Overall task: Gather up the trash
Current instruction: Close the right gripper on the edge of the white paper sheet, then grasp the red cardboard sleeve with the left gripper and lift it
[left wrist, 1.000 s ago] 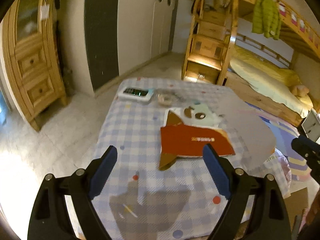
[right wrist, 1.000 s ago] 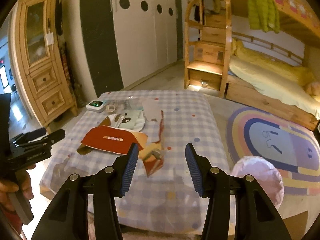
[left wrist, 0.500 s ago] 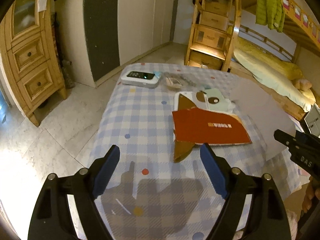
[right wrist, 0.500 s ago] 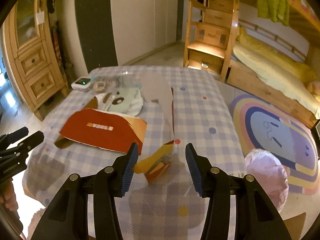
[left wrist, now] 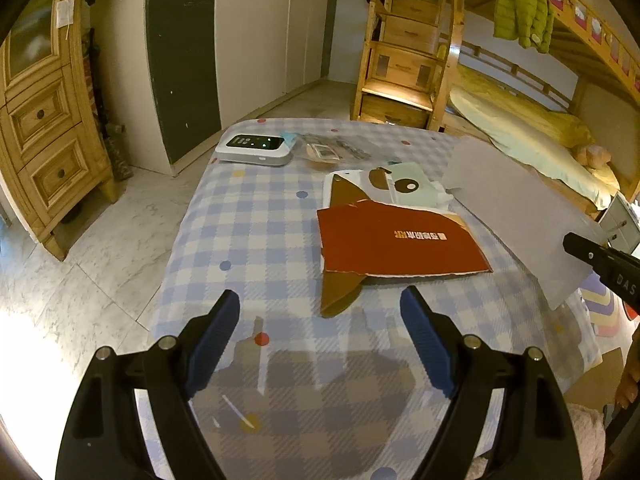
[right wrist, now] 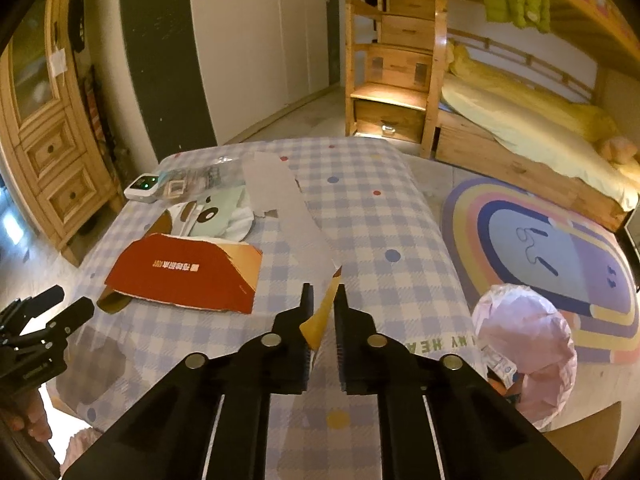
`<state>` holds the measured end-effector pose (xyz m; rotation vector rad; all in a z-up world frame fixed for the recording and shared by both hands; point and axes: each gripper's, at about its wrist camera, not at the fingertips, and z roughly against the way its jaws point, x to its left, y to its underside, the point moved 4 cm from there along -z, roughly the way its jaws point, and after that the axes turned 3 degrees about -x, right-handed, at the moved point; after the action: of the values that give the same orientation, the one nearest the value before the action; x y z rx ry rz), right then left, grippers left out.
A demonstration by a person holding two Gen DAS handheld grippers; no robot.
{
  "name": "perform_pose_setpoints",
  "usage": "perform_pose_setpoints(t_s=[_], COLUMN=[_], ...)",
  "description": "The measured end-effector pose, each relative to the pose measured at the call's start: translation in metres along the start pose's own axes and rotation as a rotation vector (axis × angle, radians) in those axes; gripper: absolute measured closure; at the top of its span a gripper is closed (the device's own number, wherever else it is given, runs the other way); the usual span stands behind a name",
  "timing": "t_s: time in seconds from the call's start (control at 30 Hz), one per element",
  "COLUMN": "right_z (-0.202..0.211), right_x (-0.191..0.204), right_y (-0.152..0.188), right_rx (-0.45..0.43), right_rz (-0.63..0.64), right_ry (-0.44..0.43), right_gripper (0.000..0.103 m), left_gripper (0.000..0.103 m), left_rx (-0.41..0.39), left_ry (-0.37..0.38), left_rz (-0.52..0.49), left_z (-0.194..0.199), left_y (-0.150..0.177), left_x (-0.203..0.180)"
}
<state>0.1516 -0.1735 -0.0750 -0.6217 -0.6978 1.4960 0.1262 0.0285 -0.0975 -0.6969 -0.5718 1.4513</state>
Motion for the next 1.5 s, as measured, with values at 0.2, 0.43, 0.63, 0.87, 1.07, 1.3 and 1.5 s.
perform_pose_setpoints(t_s=[0.2, 0.43, 0.63, 0.87, 1.07, 1.3, 1.5], right_z=[0.014, 0.041, 0.075, 0.099, 0.087, 0.076, 0.074], right_x=[0.004, 0.003, 0.003, -0.007, -0.023, -0.021, -0.022], right_y=[0.010, 0.030, 0.038, 0.043, 0.044, 0.049, 0.051], right_rx=[0.009, 0.031, 0.018, -0.013, -0.002, 0.021, 0.030], right_rz=[0.067, 0.127, 0.144, 0.140, 0.067, 0.069, 0.059], right_ry=[-0.005, -0.032, -0.073, -0.056, -0.043, -0.057, -0.065], right_gripper=[0.099, 0.099, 0.099, 0.099, 0.100, 0.099, 0.099], left_gripper=[0.023, 0.023, 0.023, 0.023, 0.034, 0.051, 0.081], left_rx=[0.001, -0.005, -0.012, 0.013, 0.082, 0.100, 0.097], left_ry=[0.000, 0.006, 0.013, 0.024, 0.076, 0.127, 0.174], left_rz=[-0.004, -0.009, -0.025, -0.033, 0.008, 0.039, 0.042], left_z=[0.001, 0.009, 0.022, 0.028, 0.008, -0.010, -0.012], left_y=[0.001, 0.004, 0.011, 0.030, 0.040, 0.032, 0.021], left_x=[-0.001, -0.007, -0.018, -0.026, -0.030, -0.036, -0.048])
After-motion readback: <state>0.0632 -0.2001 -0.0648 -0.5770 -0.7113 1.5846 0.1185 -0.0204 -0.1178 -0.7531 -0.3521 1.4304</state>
